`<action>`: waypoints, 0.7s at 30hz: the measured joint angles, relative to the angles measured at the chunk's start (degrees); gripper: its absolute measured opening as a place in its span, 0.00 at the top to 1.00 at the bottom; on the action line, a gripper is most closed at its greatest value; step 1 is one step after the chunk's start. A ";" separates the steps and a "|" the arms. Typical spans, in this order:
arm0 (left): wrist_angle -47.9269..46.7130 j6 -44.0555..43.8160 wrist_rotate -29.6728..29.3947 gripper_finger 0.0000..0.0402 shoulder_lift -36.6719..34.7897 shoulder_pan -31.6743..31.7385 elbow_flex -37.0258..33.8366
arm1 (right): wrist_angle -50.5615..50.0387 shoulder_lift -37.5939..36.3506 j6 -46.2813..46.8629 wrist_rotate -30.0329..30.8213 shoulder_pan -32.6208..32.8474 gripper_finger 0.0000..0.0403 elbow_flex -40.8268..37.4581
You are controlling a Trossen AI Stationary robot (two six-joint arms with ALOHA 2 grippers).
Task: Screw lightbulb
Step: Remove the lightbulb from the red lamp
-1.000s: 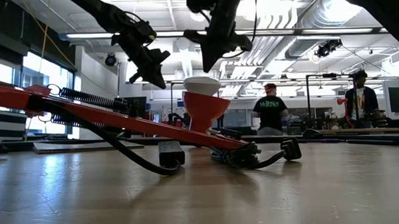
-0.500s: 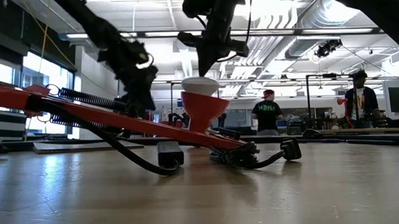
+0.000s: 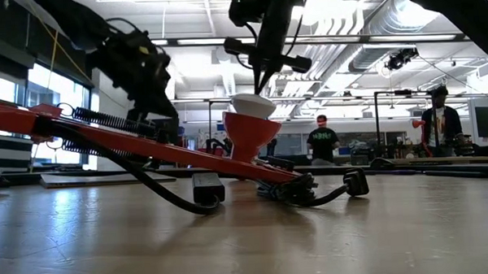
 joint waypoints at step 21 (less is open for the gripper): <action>0.35 -10.65 3.17 1.00 -5.05 -8.16 0.00 | 3.63 0.44 -88.24 2.22 4.45 1.00 -0.13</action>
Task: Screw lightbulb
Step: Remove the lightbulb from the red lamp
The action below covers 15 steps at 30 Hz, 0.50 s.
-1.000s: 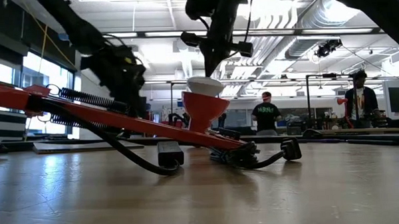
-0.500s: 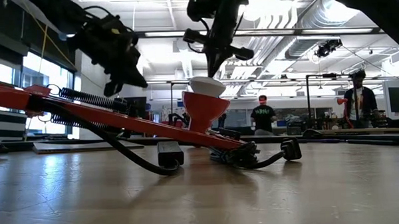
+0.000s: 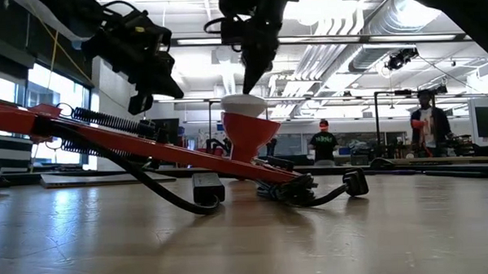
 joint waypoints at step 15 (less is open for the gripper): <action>0.20 -2.97 0.92 1.00 0.00 -0.02 0.00 | -2.08 1.50 -29.03 1.71 1.05 1.00 9.96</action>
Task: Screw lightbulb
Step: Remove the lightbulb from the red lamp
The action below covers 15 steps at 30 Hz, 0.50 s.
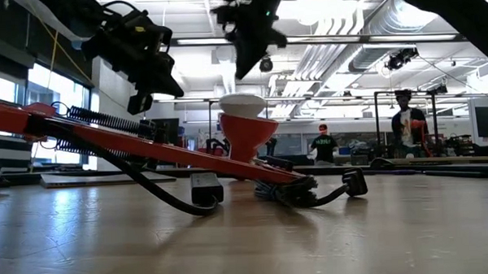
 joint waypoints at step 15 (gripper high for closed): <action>-12.84 23.26 -3.72 1.00 -10.99 -6.27 -0.43 | -15.04 -6.63 28.99 -9.03 -6.33 1.00 -3.64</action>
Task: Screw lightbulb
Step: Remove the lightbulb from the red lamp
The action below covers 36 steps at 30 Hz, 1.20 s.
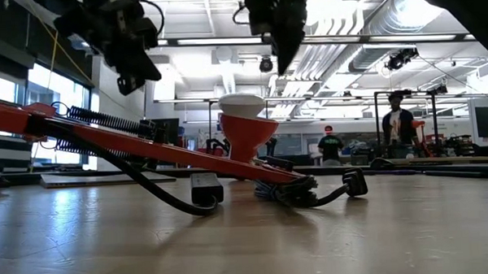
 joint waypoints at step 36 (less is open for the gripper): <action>20.50 -60.52 -52.37 0.53 42.02 -36.15 19.77 | 34.43 -40.11 -5.86 -8.59 -14.93 1.00 -58.03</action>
